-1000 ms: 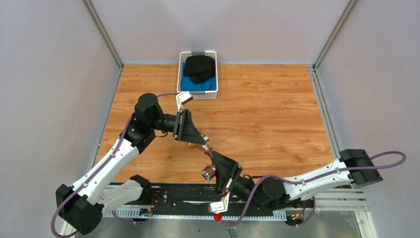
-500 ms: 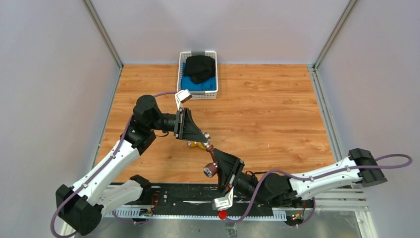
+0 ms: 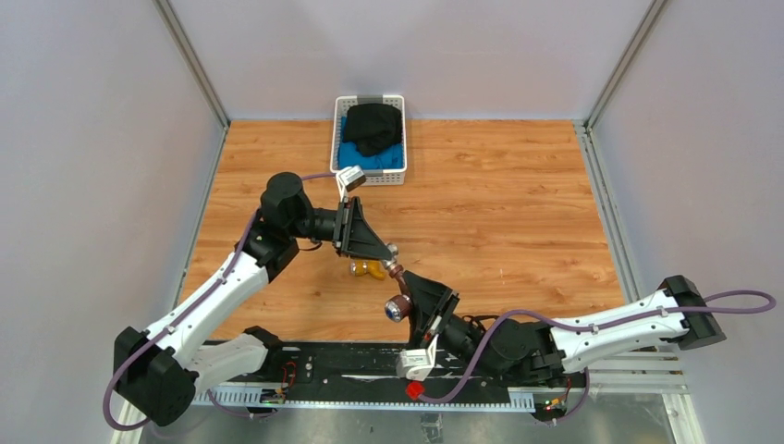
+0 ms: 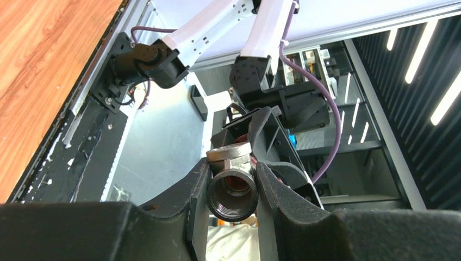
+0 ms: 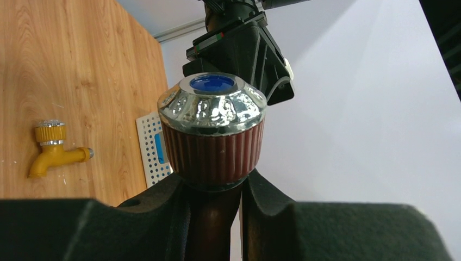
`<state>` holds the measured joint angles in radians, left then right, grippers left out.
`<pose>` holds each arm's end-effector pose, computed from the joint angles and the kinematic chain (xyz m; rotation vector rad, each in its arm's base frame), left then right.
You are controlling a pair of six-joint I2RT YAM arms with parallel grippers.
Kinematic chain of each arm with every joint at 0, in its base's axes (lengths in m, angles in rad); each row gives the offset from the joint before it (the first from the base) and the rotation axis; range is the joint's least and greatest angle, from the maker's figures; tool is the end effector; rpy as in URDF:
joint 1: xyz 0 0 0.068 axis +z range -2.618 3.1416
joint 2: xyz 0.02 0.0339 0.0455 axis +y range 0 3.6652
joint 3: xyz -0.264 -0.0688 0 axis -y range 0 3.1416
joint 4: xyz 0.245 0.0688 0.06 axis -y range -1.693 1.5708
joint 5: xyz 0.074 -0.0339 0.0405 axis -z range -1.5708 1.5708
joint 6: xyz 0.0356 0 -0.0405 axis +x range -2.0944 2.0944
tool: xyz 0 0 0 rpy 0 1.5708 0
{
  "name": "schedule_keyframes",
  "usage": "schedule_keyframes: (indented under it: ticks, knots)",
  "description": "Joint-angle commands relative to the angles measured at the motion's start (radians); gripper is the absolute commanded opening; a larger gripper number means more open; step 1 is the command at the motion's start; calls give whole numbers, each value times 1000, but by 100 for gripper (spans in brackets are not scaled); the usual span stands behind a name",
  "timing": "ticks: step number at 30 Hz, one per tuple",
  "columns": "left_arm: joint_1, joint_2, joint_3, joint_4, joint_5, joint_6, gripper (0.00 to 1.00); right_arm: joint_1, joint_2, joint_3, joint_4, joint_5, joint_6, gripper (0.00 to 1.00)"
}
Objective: Install the water faucets
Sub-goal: Install the water faucet onto the adaptor.
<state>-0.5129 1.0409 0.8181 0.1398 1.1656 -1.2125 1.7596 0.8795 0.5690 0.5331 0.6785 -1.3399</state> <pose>0.1813 -0.1396 0.3384 0.4224 2.1335 -2.0971 -0.0161 0.2031 0.3216 -1.2675 0.5920 -0.1080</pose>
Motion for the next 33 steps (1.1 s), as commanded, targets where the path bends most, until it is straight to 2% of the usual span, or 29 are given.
schedule_keyframes:
  ticks: [1,7,9,15,20,26,29,31,33]
  knots:
    - [-2,-38,0,94,-30,62,0,-10,67,-12,115,60,72,0]
    - [-2,-75,-15,95,-78,69,0,-10,178,-21,294,69,-42,0]
    - [-3,-89,-33,95,-86,90,0,-13,176,-16,330,65,-21,0]
    - [-3,-119,-72,159,-101,76,0,-29,103,6,299,-1,293,0]
    - [-4,-101,-74,229,-72,25,0,-67,70,-54,430,-99,443,0]
    - [-6,-104,-94,343,-97,-49,0,-140,69,-75,528,-138,665,0]
    - [-7,-114,-139,463,-130,-131,0,-161,89,-85,613,-120,719,0]
    - [-7,-111,-182,600,-158,-219,0,-180,95,-88,648,-125,773,0]
    - [-7,-89,-231,808,-189,-319,0,-202,96,-86,658,-135,855,0]
